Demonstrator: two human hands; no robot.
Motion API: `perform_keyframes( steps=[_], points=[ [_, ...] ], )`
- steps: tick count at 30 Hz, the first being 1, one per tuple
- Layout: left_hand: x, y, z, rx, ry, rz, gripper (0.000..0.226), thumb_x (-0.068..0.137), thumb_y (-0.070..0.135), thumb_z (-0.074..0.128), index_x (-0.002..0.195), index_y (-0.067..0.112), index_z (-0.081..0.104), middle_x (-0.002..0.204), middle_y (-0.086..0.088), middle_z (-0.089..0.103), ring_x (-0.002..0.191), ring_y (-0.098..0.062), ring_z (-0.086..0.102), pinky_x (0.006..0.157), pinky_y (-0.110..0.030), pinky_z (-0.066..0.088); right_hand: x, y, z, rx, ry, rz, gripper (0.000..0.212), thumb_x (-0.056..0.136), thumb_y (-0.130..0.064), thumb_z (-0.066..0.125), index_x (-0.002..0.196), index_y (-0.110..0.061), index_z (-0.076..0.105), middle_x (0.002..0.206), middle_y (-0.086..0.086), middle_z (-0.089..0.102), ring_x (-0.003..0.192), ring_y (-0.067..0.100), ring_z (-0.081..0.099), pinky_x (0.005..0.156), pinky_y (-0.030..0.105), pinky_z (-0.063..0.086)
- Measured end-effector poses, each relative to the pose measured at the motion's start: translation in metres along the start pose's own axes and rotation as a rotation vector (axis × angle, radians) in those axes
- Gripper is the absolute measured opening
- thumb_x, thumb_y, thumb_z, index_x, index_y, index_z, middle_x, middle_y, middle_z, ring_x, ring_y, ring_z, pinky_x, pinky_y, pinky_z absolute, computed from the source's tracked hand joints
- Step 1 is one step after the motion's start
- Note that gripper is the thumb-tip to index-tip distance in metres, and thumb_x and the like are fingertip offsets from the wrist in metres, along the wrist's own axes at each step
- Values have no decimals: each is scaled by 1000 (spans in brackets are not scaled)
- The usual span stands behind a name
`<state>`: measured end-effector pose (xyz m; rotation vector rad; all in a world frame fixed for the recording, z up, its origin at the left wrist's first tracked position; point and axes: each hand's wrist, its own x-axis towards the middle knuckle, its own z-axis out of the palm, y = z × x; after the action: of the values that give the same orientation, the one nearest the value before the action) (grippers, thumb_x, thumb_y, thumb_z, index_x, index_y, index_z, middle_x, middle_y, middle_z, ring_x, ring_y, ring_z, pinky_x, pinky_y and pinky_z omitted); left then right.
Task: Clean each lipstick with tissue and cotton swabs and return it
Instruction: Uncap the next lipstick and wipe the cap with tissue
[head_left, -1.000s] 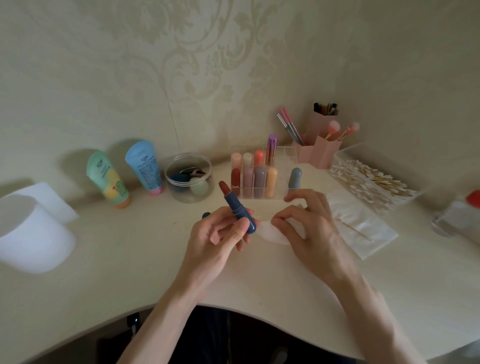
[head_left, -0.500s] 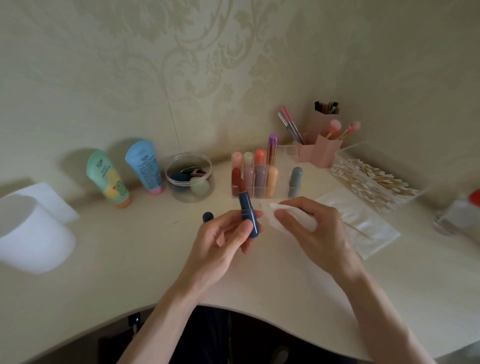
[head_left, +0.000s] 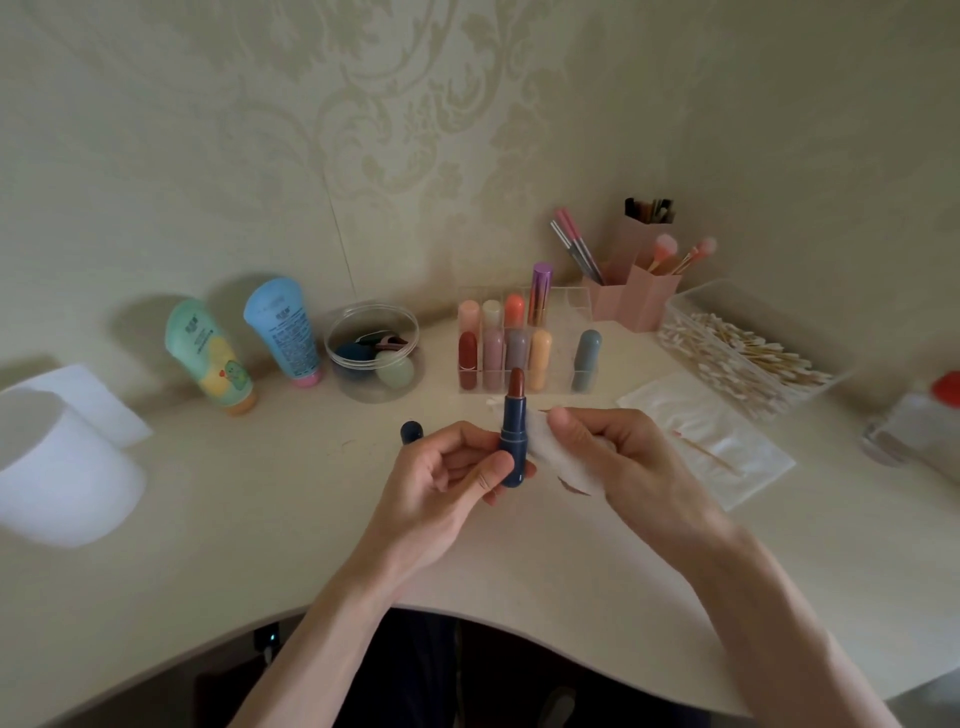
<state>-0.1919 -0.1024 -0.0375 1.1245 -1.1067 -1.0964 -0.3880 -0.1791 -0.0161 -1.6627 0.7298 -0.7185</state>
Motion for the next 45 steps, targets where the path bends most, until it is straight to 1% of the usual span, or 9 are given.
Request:
perform_keyframes(
  steps=[3,10,14,19,22,27,34,41,45],
  points=[
    [-1,0,0,42,-21,5,28,89,20,68,102,-4,67,93,-10,80,83,-13,73,70,-22,52,-1,-1,-6,62,-95,29,58,107,-47,57,100,8,71,66,6,38,62,20,31,62,29,29],
    [-1,3,0,32,-35,-3,22,90,21,66,99,1,68,88,-7,79,67,-6,63,65,-21,49,-6,-8,-9,364,-248,159,33,110,-26,51,118,-6,76,95,3,65,78,12,51,73,21,43],
    [-2,1,-1,64,-57,-18,22,89,22,67,99,3,70,83,1,78,66,-3,61,66,-20,47,-3,-2,-10,182,-195,118,31,107,-25,56,122,-7,76,119,22,72,113,44,62,98,44,45],
    [0,-2,-3,105,-91,-46,28,91,26,68,105,3,73,86,1,76,71,-5,61,67,-18,45,2,1,-6,136,-26,132,31,88,-42,80,99,-13,83,103,31,70,90,31,62,84,44,42],
    [0,-2,-3,90,-110,-46,27,90,22,66,104,0,71,80,5,75,68,0,62,66,-12,44,1,3,-4,96,-25,92,39,87,-51,80,105,-16,82,104,23,74,94,44,64,85,48,46],
    [1,0,-2,59,-114,-46,21,89,18,64,99,1,71,73,9,73,64,3,62,65,-8,43,-1,0,2,124,-84,51,26,100,-21,65,118,-7,79,118,12,77,117,32,70,99,40,53],
    [6,4,-5,87,-115,-121,25,90,26,62,98,5,73,63,11,65,57,-6,44,57,-14,36,-4,-4,10,196,-71,100,30,102,-23,61,118,-3,77,115,14,78,112,26,72,96,29,52],
    [5,1,-1,206,-27,-110,15,88,20,79,98,9,77,90,-4,81,90,-18,77,85,-29,57,-3,-2,15,159,62,92,28,95,-28,73,110,-5,81,110,21,77,103,38,72,90,35,52],
    [4,0,7,171,32,-70,28,83,35,74,99,12,77,86,-2,80,81,-14,75,75,-20,51,-5,-4,17,151,117,47,27,100,-26,67,111,-6,80,108,14,79,108,36,73,101,45,54]
  ],
)
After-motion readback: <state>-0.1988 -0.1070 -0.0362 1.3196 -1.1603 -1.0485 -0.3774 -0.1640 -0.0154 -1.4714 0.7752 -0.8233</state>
